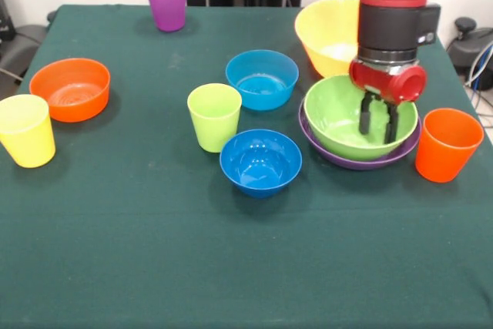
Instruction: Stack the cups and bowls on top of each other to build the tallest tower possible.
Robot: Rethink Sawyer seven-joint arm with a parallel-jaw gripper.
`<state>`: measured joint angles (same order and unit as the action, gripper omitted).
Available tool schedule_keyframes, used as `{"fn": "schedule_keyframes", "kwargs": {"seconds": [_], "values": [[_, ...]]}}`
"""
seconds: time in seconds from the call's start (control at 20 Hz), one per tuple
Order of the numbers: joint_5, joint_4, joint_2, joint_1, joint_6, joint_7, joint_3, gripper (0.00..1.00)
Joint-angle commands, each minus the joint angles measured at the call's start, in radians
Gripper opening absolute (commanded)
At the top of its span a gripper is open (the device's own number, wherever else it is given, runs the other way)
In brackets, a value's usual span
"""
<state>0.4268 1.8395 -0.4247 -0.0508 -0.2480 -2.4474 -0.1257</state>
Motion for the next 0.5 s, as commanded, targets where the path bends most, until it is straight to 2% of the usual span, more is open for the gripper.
{"fn": "schedule_keyframes", "kwargs": {"seconds": [0.05,0.25,0.5], "values": [[0.094,0.020,-0.069,0.074,0.161,-0.144,0.029,1.00],[0.126,-0.003,-0.108,0.116,0.249,-0.122,0.095,1.00],[0.141,-0.035,-0.104,0.138,0.272,-0.128,0.119,1.00]]}}
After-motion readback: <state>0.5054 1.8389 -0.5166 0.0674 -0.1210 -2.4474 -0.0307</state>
